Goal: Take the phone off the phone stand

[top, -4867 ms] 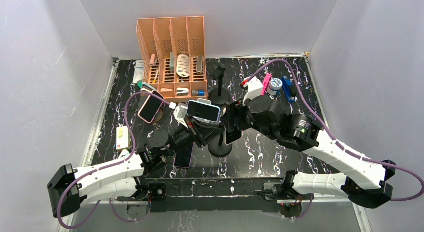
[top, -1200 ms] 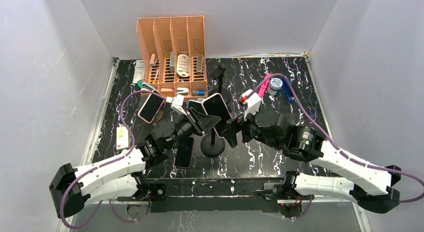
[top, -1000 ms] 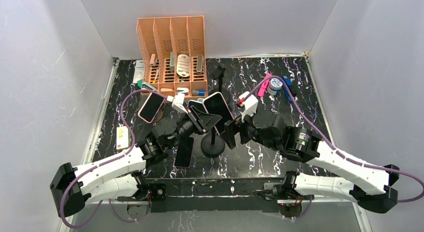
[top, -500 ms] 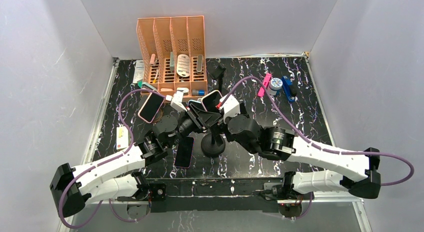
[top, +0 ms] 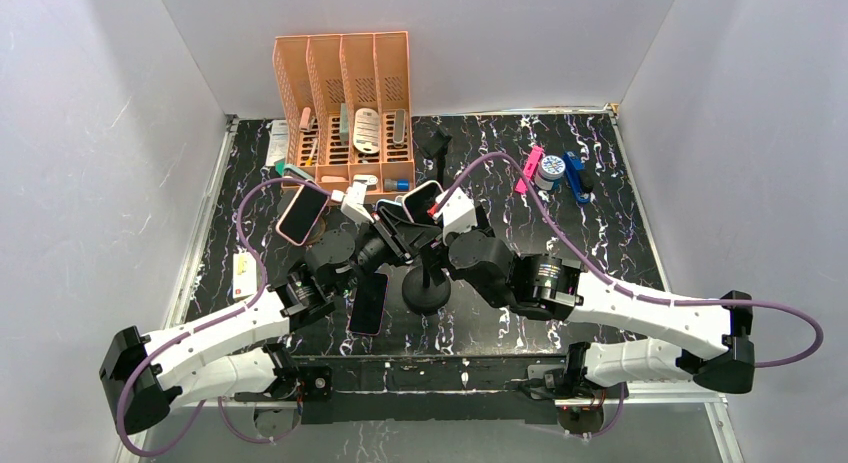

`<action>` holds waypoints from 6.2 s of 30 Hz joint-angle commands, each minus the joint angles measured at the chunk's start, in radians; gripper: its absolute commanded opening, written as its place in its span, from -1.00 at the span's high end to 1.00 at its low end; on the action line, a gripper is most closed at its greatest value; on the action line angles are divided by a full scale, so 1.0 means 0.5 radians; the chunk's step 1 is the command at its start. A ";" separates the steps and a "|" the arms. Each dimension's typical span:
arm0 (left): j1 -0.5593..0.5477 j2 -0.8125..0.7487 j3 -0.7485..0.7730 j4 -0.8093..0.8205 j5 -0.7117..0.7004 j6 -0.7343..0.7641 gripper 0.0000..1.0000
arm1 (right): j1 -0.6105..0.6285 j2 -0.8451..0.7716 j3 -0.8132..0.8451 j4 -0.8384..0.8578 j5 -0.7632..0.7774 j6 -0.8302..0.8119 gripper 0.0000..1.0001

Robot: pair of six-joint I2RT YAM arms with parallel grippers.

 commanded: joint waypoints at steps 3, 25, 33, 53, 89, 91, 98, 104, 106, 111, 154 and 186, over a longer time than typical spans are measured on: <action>0.002 -0.030 0.048 -0.130 0.034 -0.031 1.00 | 0.020 0.036 0.029 0.083 -0.006 0.039 0.17; 0.002 -0.348 0.033 -0.206 -0.054 0.478 -0.38 | 0.022 -0.153 0.052 -0.195 -0.276 0.267 0.97; 0.002 -0.166 0.135 -0.243 0.206 0.639 -0.12 | 0.020 -0.170 0.079 -0.224 -0.304 0.300 0.97; 0.004 -0.096 0.053 -0.092 0.147 0.465 1.00 | 0.021 -0.312 -0.084 -0.056 -0.342 0.235 -0.43; 0.003 -0.067 0.144 -0.373 0.144 0.207 1.00 | 0.022 -0.270 -0.291 0.498 -0.093 -0.258 -0.80; 0.005 -0.072 0.143 -0.369 0.154 0.207 1.00 | 0.021 -0.233 -0.257 0.437 -0.099 -0.229 -0.69; 0.003 -0.128 0.121 -0.361 0.161 0.210 0.57 | 0.021 -0.236 -0.179 0.311 -0.147 -0.152 0.14; 0.005 -0.192 0.098 -0.381 0.173 0.272 -0.02 | 0.022 -0.241 -0.078 0.158 -0.232 -0.078 0.46; 0.005 -0.217 0.075 -0.344 0.196 0.303 -0.11 | 0.020 -0.241 -0.059 0.129 -0.261 -0.060 0.48; 0.005 -0.247 0.037 -0.262 0.246 0.375 -0.12 | 0.021 -0.228 -0.034 0.097 -0.292 -0.021 0.53; 0.012 -0.377 -0.131 -0.235 0.192 0.576 1.00 | -0.114 -0.380 -0.130 -0.107 -0.339 0.270 0.97; 0.027 -0.325 -0.050 -0.285 0.322 0.530 -0.06 | -0.117 -0.590 0.010 0.255 -1.293 0.322 0.97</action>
